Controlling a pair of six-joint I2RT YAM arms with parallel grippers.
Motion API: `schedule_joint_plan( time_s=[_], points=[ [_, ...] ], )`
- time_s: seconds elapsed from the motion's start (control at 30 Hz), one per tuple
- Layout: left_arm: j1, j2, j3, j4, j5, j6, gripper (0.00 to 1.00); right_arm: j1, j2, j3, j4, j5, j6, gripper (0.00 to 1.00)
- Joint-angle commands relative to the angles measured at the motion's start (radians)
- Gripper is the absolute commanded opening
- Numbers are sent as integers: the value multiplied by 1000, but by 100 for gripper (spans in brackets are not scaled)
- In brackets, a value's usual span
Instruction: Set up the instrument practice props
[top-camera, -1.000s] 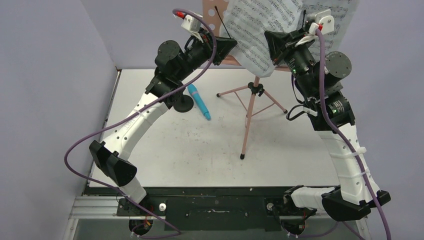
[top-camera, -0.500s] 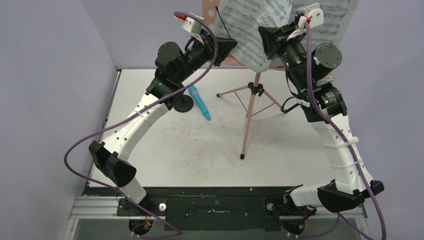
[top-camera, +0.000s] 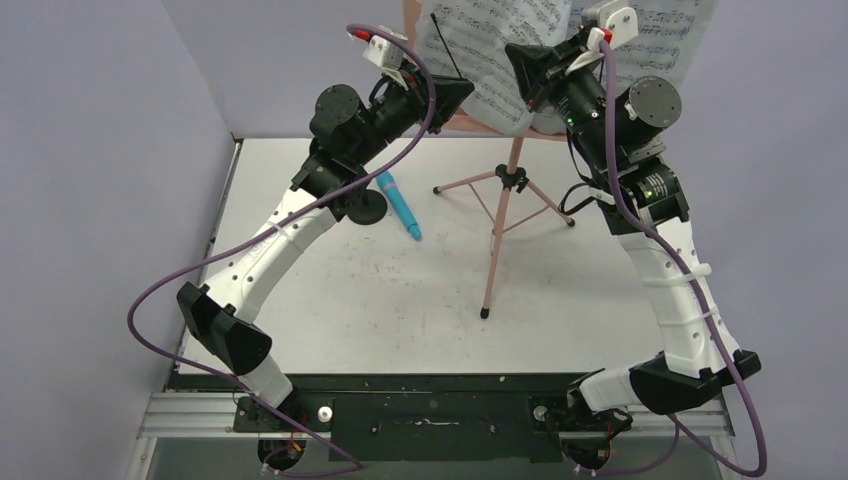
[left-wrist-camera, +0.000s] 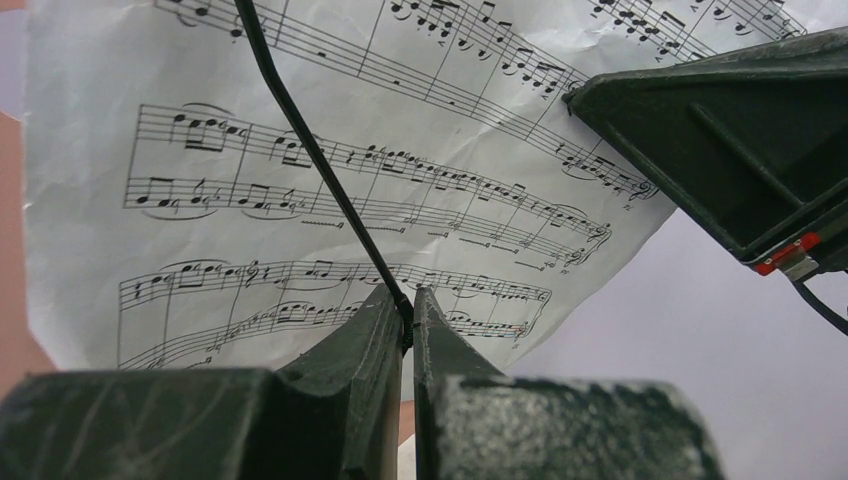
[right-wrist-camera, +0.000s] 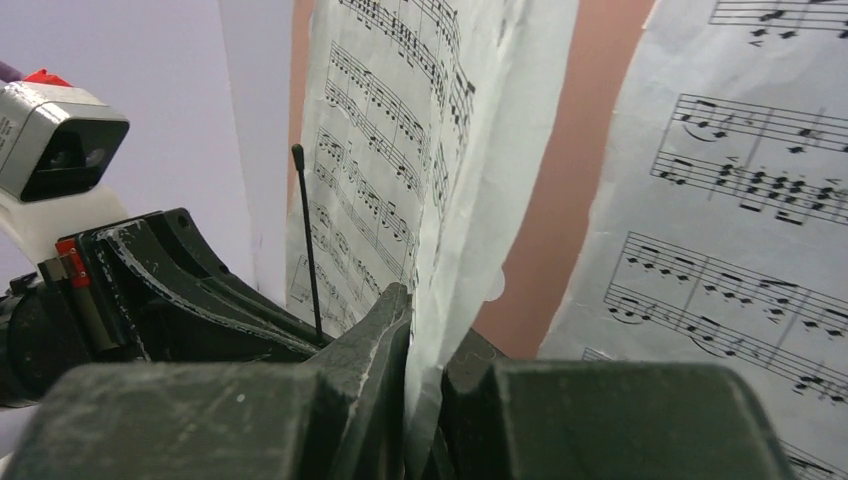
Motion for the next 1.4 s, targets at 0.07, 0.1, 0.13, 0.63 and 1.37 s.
schedule_joint_plan(
  time_s=[0.07,0.1,0.13,0.63,1.37],
  points=[
    [-10,-57,-1,31,9,9,0,8,37,69,44,-69,-47,5],
    [-11,-58,-1,30,9,10,0,8,41,73,43,-74,-52,5],
    [-12,-61,-3,30,8,10,0,8,42,74,43,-76,-54,5],
    [-22,-51,-1,31,9,0,0,8,94,94,52,-100,-101,5],
    [-22,-61,-31,30,-15,10,25,8,-19,-96,141,0,-60,27]
  ],
)
